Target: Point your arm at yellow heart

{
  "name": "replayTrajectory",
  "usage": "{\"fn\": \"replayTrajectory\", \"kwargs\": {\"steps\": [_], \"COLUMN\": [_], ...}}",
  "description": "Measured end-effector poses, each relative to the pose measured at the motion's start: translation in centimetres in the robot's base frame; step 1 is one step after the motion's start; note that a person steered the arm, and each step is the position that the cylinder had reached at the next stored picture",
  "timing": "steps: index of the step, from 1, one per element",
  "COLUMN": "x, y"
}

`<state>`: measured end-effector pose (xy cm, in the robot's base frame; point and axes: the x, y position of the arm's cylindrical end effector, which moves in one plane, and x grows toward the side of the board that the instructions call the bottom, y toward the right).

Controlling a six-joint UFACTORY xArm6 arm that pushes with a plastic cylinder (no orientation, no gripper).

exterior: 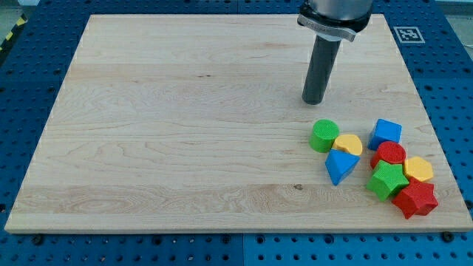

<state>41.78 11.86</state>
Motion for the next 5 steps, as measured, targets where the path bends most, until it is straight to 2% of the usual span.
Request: {"fn": "replayTrajectory", "kwargs": {"steps": [2,5], "x": [4.2,6.0], "y": [0.2,3.6]}}
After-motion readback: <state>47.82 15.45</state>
